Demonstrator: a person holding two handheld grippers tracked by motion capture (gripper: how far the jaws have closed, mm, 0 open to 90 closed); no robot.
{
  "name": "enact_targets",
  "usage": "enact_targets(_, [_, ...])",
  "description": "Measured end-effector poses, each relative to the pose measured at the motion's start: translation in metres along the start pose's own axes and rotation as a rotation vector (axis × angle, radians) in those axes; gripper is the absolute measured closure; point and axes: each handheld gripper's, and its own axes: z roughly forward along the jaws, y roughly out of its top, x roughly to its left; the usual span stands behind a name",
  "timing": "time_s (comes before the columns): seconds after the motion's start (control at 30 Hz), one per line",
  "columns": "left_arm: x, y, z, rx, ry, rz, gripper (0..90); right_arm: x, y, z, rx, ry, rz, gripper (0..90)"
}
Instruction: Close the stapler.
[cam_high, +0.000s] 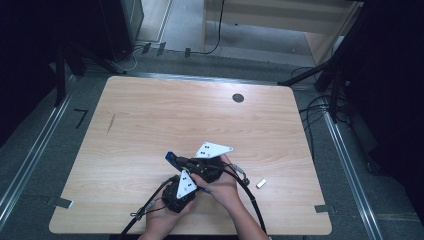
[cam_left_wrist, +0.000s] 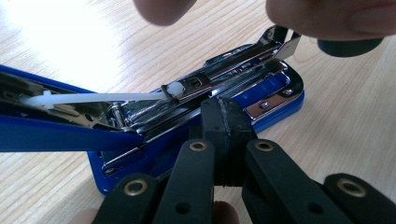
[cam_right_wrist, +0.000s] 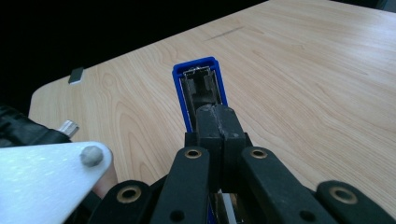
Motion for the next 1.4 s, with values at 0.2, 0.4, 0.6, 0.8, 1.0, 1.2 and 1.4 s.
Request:
enact_targets(0.2, [0.000,0.000,0.000,0.002,0.001,-0.002,90.0,-0.003,-0.001,0.009,0.026,0.007,0.007,90.0])
enact_targets(0.4, [0.000,0.000,0.000,0.002,0.001,-0.001,90.0,-0.002,-0.002,0.020,0.085,-0.002,-0.025,90.0])
enact_targets(0.6, [0.000,0.000,0.000,0.001,-0.001,-0.006,90.0,-0.003,-0.001,0.029,0.138,-0.003,-0.027,90.0])
enact_targets(0.8, [0.000,0.000,0.000,0.002,-0.004,-0.005,90.0,-0.004,-0.003,0.038,0.221,-0.011,-0.033,90.0])
enact_targets(1.0, [0.000,0.000,0.000,0.001,-0.003,-0.002,90.0,-0.006,-0.001,0.040,0.247,0.001,-0.007,90.0])
enact_targets(1.2, [0.000,0.000,0.000,0.002,-0.003,-0.003,90.0,-0.005,0.000,0.037,0.235,-0.007,-0.021,90.0])
enact_targets(1.4, [0.000,0.000,0.000,0.003,-0.003,-0.002,90.0,-0.008,0.001,0.027,0.198,-0.022,-0.006,90.0])
